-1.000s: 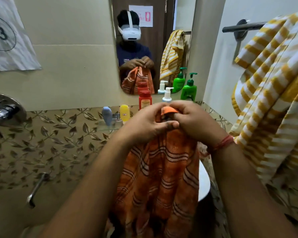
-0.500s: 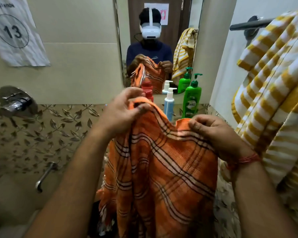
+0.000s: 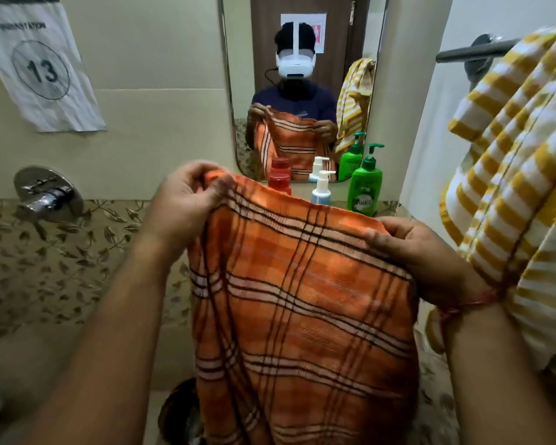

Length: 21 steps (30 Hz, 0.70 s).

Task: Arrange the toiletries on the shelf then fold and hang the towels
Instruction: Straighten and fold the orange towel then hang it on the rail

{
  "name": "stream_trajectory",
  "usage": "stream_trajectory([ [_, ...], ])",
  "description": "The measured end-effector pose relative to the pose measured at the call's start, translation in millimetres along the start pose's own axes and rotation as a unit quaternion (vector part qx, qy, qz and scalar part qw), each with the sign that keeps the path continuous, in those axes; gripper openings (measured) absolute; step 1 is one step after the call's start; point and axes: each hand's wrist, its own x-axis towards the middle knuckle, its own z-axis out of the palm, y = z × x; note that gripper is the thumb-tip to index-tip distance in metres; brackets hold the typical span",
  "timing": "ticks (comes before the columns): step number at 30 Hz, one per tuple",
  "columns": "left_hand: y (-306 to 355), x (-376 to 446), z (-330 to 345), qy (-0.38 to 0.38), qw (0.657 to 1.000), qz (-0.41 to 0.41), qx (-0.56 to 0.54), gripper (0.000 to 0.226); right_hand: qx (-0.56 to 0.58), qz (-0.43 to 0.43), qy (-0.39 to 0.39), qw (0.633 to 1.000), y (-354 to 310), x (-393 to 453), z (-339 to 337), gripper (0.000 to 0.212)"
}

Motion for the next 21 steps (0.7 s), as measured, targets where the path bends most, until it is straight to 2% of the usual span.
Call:
stream_trajectory([
  [3, 15, -11, 37, -0.233, 0.972, -0.027, 0.026, 0.057, -0.024, -0.024, -0.008, 0.999, -15, 18, 30, 0.022],
  [4, 18, -16, 53, -0.285, 0.957, -0.016, 0.045, 0.059, -0.039, -0.026, -0.021, 0.999, -21, 24, 41, 0.021],
  [6, 13, -22, 75, -0.340, 0.937, 0.016, 0.082, 0.036, -0.065, -0.033, -0.035, 0.997, -28, 32, 54, 0.024],
  [8, 1, -22, 74, -0.324, 0.944, 0.007, 0.055, 0.015, -0.075, -0.042, -0.022, 0.996, -28, 32, 53, 0.026],
  [9, -5, -20, 68, -0.291, 0.956, -0.001, 0.027, 0.016, -0.078, -0.039, -0.013, 0.996, -26, 29, 48, 0.027],
  [12, -11, -17, 46, -0.144, 0.987, -0.007, -0.078, 0.020, -0.072, 0.012, -0.022, 0.997, -16, 11, 24, 0.024],
  [14, -12, -11, 35, -0.049, 0.987, -0.030, -0.148, 0.019, -0.085, 0.033, -0.031, 0.995, -10, 1, 13, 0.020],
  [15, -12, -9, 32, -0.028, 0.985, -0.036, -0.164, 0.019, -0.087, 0.031, -0.030, 0.995, -9, -1, 12, 0.019],
  [19, -12, -4, 37, -0.052, 0.985, -0.040, -0.161, 0.012, -0.016, 0.018, -0.027, 0.999, -4, -1, 20, 0.016],
  [21, -15, 0, 39, 0.014, 0.987, -0.037, -0.157, 0.021, 0.014, 0.030, -0.034, 0.999, -1, -1, 24, 0.016],
])
